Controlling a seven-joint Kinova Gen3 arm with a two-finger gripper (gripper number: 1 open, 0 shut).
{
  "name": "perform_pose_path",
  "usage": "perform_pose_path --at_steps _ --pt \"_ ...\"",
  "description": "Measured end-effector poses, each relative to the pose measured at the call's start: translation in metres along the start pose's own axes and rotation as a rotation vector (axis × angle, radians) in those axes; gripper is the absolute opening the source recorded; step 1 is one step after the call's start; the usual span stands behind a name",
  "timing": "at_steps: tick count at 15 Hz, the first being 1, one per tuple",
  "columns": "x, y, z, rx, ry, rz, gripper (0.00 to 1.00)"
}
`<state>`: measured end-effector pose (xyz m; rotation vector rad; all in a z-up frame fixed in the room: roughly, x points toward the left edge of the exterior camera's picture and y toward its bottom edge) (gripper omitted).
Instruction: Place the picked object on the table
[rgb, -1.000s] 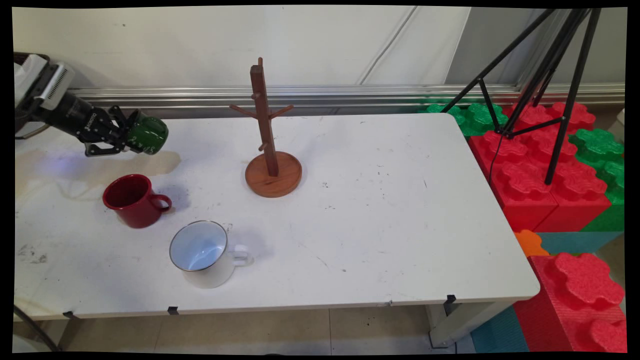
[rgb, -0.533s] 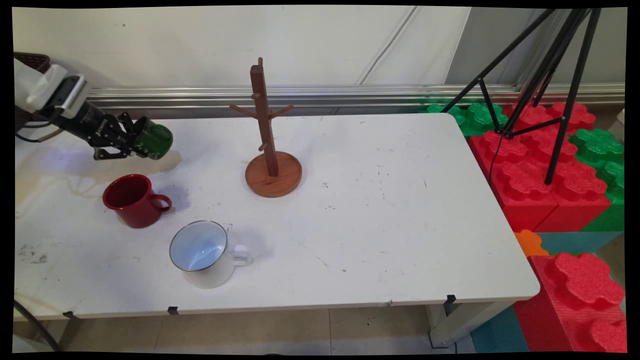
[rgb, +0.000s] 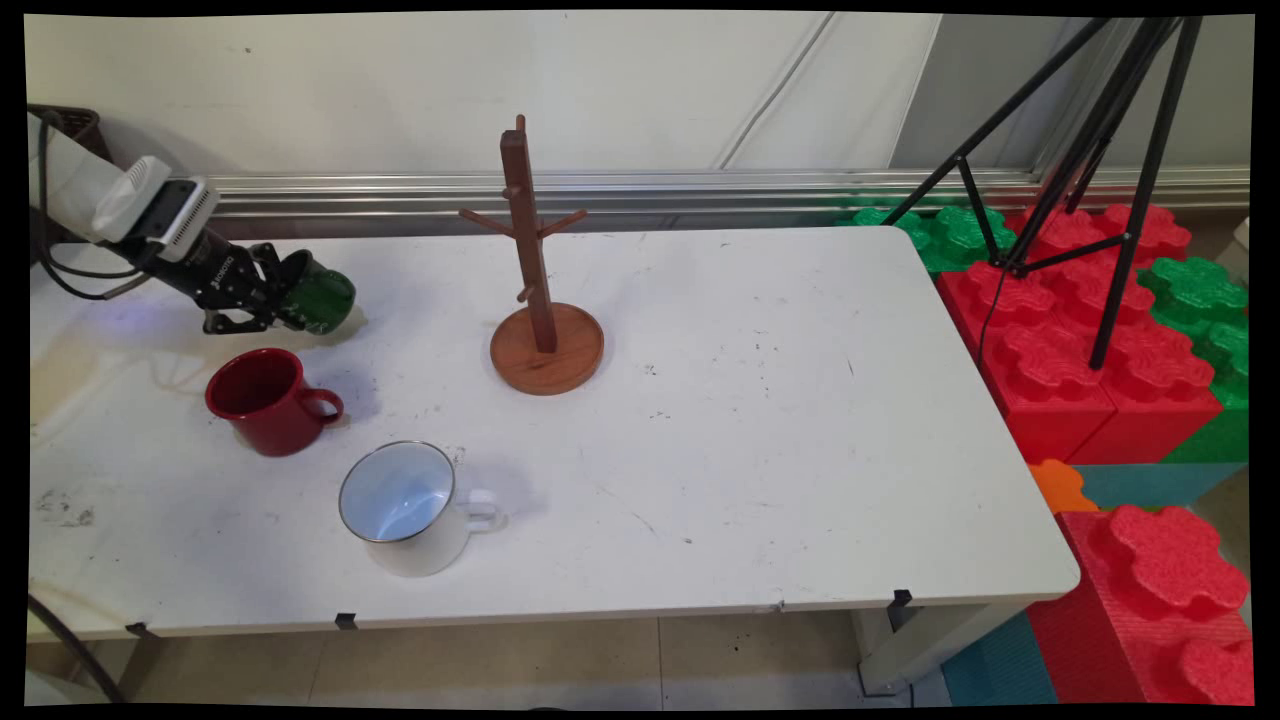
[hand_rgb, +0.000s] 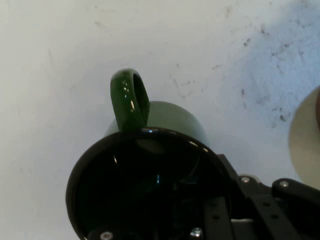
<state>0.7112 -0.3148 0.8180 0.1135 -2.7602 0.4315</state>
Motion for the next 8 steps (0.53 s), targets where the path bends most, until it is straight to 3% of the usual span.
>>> perform_pose_path --at_steps 8 --pt "0.0020 0.0007 0.0100 -0.015 -0.047 0.031 0.00"
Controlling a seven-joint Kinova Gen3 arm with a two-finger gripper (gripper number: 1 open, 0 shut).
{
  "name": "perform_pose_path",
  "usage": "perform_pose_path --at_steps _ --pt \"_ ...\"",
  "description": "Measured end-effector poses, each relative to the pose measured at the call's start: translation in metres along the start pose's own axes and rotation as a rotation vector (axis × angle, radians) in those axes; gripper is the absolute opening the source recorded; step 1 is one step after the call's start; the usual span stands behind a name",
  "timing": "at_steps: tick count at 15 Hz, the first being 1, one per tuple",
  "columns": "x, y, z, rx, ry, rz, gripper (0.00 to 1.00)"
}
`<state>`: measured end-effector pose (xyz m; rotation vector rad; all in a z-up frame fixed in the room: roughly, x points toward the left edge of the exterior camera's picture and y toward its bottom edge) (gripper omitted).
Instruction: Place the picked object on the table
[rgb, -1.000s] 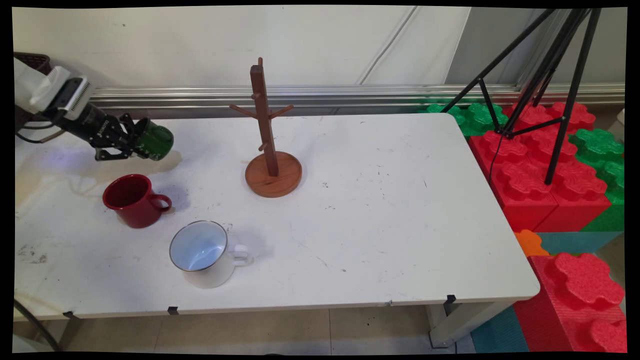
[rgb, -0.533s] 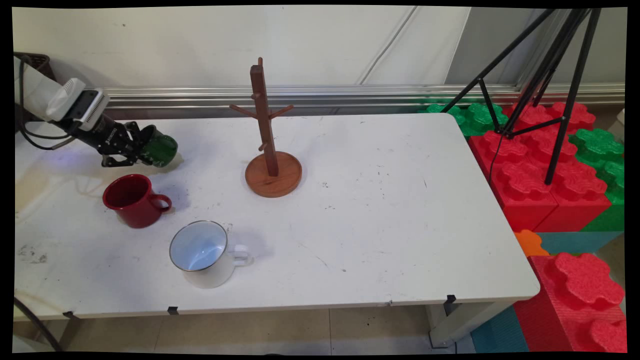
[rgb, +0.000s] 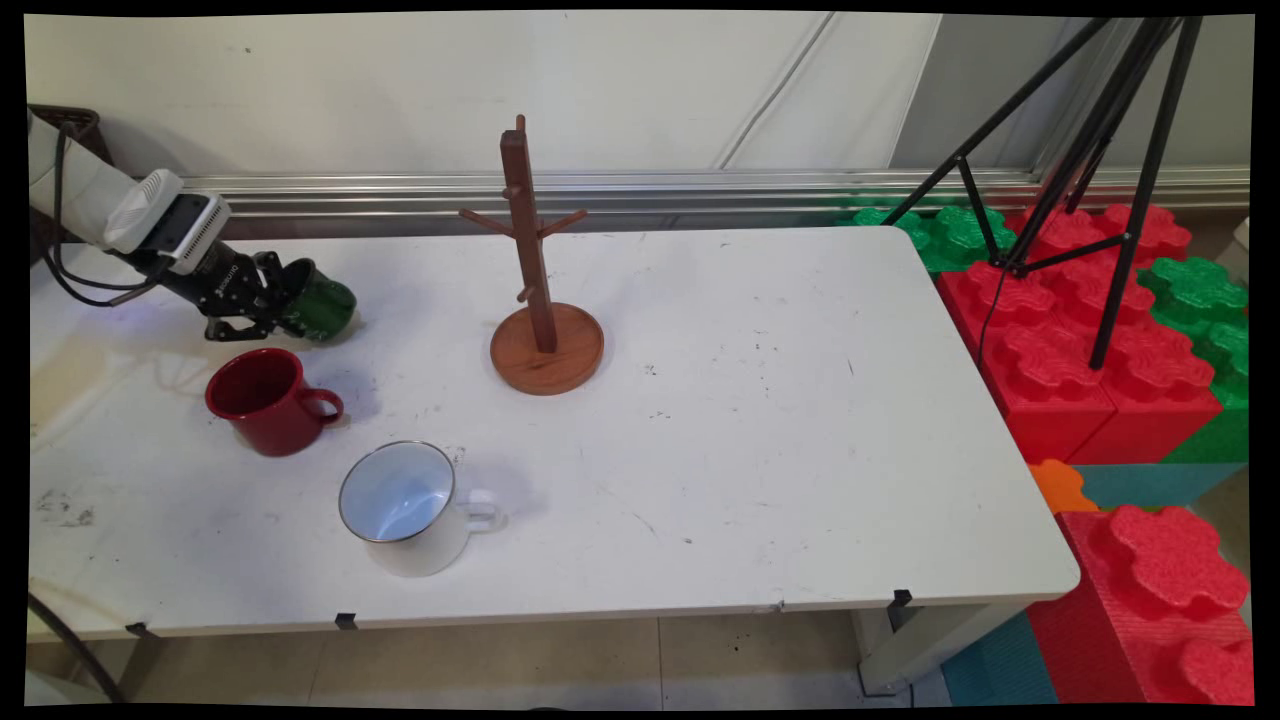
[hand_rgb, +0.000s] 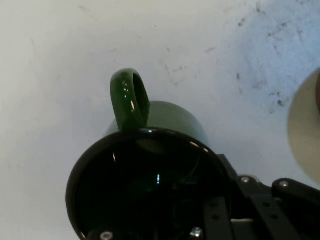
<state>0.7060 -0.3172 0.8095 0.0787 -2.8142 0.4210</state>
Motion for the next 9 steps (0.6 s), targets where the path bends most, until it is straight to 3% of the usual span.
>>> perform_pose_path --at_steps 4,5,9 --pt "0.0016 0.0010 0.0007 -0.006 -0.009 0.014 0.00" --pt "0.0018 0.0013 0.0006 -0.008 -0.011 0.017 1.00" --pt "0.0022 0.0008 -0.0006 -0.008 -0.017 0.031 1.00"
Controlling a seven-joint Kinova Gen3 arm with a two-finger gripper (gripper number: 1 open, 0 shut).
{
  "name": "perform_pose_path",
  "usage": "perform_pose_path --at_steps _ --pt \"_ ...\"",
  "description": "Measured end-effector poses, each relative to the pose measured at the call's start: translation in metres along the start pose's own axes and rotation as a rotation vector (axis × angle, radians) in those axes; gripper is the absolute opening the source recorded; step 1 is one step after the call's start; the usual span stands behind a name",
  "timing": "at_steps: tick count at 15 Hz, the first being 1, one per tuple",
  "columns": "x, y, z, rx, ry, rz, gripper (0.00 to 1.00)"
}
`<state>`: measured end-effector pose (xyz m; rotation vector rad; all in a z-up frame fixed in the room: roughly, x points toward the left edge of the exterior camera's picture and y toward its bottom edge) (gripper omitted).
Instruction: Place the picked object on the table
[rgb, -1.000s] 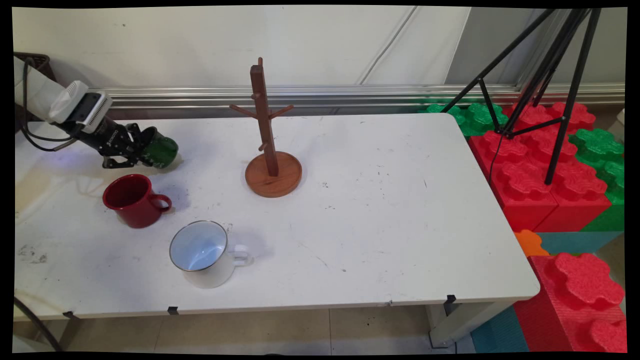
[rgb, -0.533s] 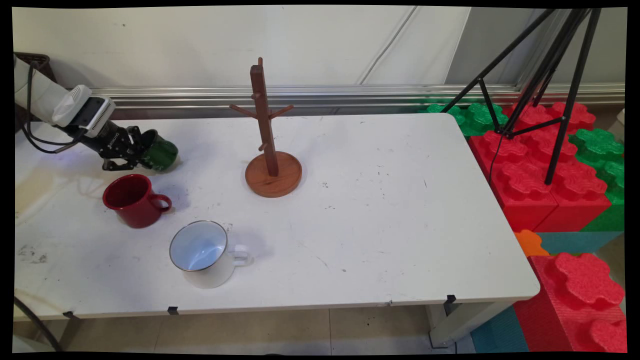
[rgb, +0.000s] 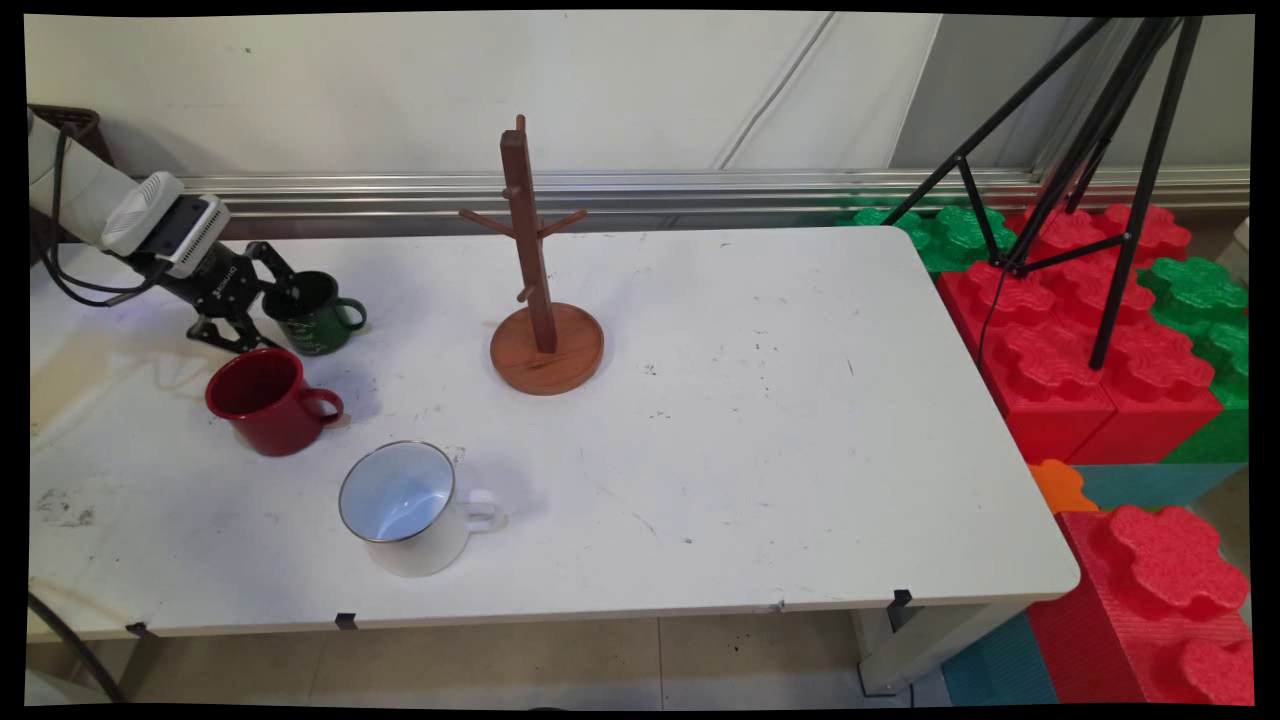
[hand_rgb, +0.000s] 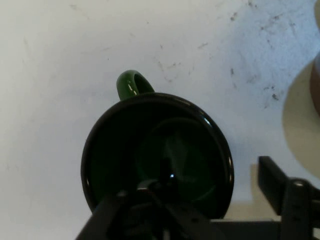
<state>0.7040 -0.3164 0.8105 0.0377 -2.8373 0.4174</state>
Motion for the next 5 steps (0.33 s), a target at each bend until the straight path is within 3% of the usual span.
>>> perform_pose_path --at_steps 5 --pt "-0.0003 -0.0023 -0.0030 0.006 -0.003 0.009 1.00"
